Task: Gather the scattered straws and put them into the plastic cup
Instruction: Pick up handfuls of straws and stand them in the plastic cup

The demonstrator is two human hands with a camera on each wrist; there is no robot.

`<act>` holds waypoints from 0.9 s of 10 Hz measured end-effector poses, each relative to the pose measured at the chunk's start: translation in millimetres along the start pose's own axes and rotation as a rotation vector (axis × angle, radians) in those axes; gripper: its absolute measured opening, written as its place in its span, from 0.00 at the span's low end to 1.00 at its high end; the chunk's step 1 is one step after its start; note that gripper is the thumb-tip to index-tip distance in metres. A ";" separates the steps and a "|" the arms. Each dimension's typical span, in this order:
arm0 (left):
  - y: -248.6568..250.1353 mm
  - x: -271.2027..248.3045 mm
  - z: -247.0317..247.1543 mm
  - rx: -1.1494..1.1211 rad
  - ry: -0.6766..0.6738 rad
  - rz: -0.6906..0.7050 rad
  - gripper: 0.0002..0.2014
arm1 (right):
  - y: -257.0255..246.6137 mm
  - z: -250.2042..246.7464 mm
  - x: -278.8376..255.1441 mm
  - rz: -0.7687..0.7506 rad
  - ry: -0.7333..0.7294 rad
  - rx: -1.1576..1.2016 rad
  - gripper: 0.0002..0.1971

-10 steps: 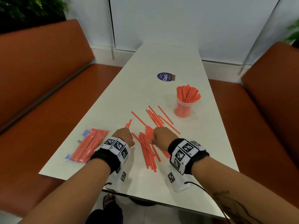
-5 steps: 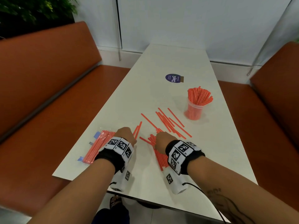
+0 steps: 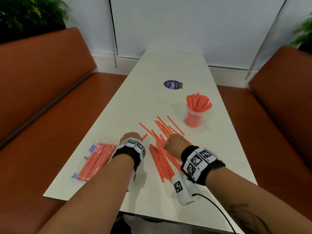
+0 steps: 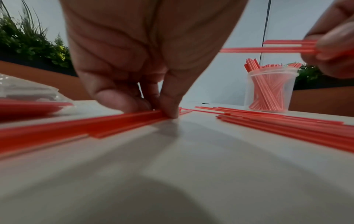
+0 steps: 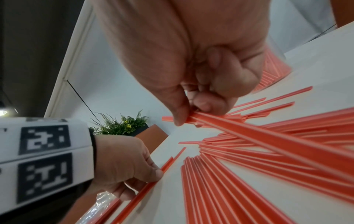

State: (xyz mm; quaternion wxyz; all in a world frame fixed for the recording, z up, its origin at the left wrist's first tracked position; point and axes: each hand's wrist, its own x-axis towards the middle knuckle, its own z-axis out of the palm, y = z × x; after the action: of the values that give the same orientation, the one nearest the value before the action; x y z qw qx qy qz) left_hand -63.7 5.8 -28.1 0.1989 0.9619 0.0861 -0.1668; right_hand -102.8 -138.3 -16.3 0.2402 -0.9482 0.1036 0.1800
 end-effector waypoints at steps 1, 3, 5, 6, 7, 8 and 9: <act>0.2 0.5 0.5 0.096 -0.044 -0.013 0.21 | 4.4 -0.4 -1.2 0.018 -0.002 0.020 0.21; 8.6 -12.7 -2.6 -0.104 -0.075 -0.009 0.07 | 6.3 -11.6 -6.4 0.006 -0.034 0.009 0.21; 35.0 -25.5 -5.1 -1.023 -0.289 -0.028 0.12 | -5.0 -37.8 -16.9 -0.050 -0.027 0.489 0.13; 44.6 -37.0 -0.9 -1.219 -0.438 0.030 0.20 | -15.4 -42.0 -20.3 -0.067 0.003 0.641 0.13; 44.5 -39.4 6.3 -1.316 -0.516 0.076 0.29 | -22.7 -45.6 -22.2 -0.055 -0.070 0.574 0.09; 37.0 -40.3 7.2 -1.374 -0.515 0.035 0.19 | -20.3 -45.9 -22.6 -0.095 -0.115 0.524 0.05; 27.5 -30.3 4.4 -1.299 -0.478 -0.025 0.17 | -8.5 -55.2 -17.7 -0.080 -0.042 0.519 0.05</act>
State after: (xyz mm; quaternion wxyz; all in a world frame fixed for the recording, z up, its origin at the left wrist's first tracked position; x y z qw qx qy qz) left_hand -86.8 -23.9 -11.4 0.7462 0.5835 0.1333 -0.2913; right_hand -100.4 -156.2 39.4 0.4843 -0.8543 0.1038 0.1575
